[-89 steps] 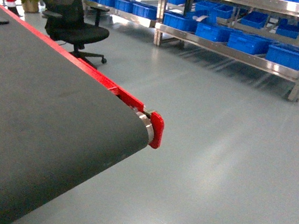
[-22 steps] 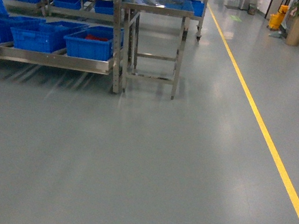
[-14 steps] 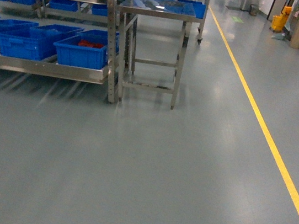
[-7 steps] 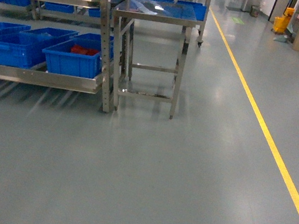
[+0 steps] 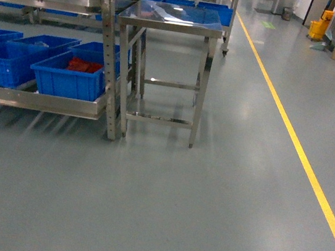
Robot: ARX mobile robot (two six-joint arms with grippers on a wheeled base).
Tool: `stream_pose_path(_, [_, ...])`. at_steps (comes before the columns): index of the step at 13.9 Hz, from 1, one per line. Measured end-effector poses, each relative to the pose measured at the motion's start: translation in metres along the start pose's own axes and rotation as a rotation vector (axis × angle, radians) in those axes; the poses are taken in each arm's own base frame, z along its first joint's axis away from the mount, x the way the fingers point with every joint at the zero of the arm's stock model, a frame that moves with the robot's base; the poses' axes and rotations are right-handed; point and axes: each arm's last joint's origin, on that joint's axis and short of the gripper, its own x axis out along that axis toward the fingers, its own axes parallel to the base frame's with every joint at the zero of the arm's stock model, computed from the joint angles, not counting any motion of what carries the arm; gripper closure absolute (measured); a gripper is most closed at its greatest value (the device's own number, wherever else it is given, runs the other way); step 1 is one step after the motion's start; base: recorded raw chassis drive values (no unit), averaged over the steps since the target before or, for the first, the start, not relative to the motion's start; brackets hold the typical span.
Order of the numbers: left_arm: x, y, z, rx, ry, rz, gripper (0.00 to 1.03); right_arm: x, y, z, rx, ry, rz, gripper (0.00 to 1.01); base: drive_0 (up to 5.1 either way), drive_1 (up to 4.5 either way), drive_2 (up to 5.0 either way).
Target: Sort blue parts and orange caps into right shelf containers
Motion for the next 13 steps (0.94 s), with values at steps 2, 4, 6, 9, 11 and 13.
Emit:
stream_pose_path(2, [0.0,0.0,0.0003,0.0,-0.003,0.0,0.61,0.0,0.0,0.0003,0.0,-0.003,0.0,0.57,0.1,4.37,-4.3])
stream_pose_path(4, [0.0,0.0,0.0003,0.0,-0.003,0.0,0.61,0.0,0.0,0.0002,0.0,-0.002,0.0,0.57,0.1,4.37,-4.3])
stream_pose_path(6, [0.0,0.0,0.0003,0.0,-0.003,0.0,0.61,0.0,0.0,0.0001,0.0,-0.001,0.0,0.57,0.1,4.37,-4.3])
stream_pose_path(9, [0.0,0.0,-0.0002,0.0,0.002,0.0,0.61,0.0,0.0,-0.0001,0.0,0.001,0.0,0.57,0.1,4.37,-4.3])
stream_pose_path(11, [0.0,0.0,0.0,0.0,0.0,0.0,0.61,0.0,0.0,-0.0002,0.0,0.002,0.0,0.57,0.1,4.37,-4.3])
stream_pose_path(13, [0.0,0.0,-0.0001,0.0,0.002,0.0,0.61,0.0,0.0,-0.0003,0.0,0.003,0.0,0.57,0.1,4.37,-4.3])
